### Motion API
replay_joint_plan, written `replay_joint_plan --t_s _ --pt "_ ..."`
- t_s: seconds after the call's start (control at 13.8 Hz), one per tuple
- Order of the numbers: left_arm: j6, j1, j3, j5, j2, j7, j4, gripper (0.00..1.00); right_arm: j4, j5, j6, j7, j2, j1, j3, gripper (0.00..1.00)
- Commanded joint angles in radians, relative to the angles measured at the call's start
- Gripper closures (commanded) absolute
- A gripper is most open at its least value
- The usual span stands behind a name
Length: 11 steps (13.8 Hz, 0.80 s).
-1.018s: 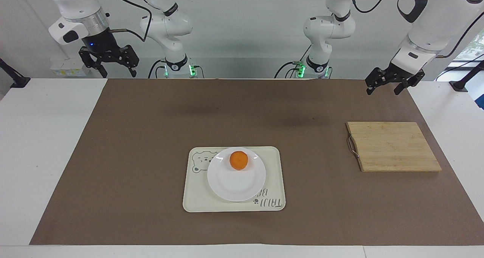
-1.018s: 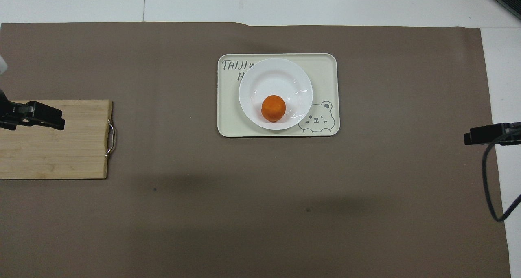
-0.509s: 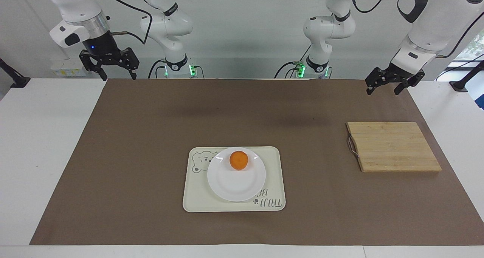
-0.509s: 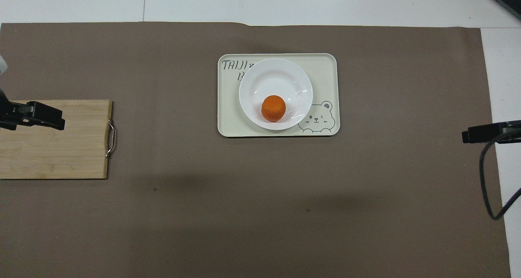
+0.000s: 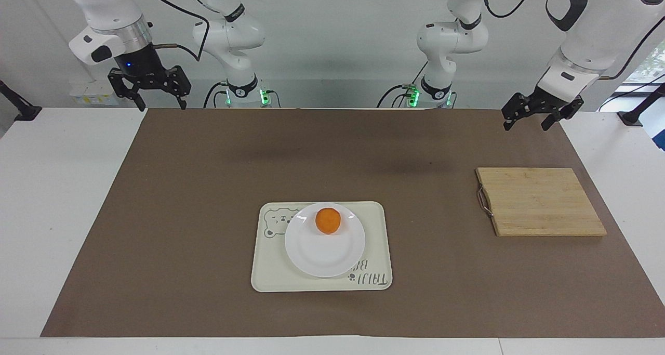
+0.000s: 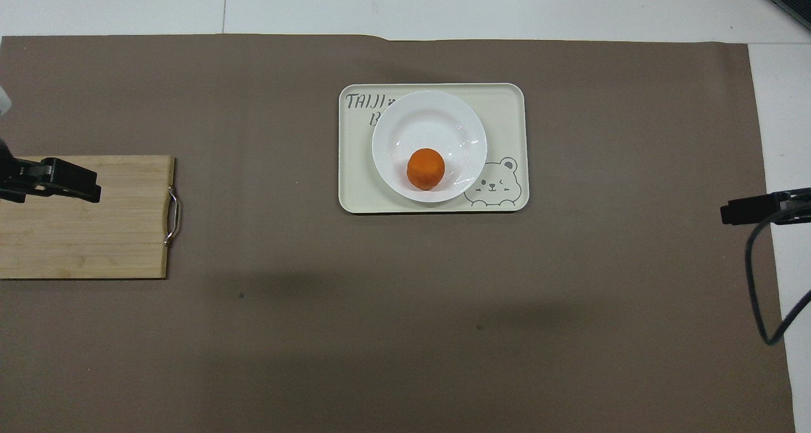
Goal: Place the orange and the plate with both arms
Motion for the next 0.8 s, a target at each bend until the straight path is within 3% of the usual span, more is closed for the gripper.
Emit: replay_joint_plan --t_s 0.0,0.73 --pt "-0.011 -0.003 0.006 -0.003 -0.004 0.006 0.01 0.0 -0.027 -0.021 0.013 -0.013 -0.023 0.001 0.004 0.0" --pt "-0.011 -0.003 0.006 -0.003 -0.004 0.006 0.01 0.0 0.012 -0.017 -0.02 -0.014 -0.008 0.003 0.007 0.0"
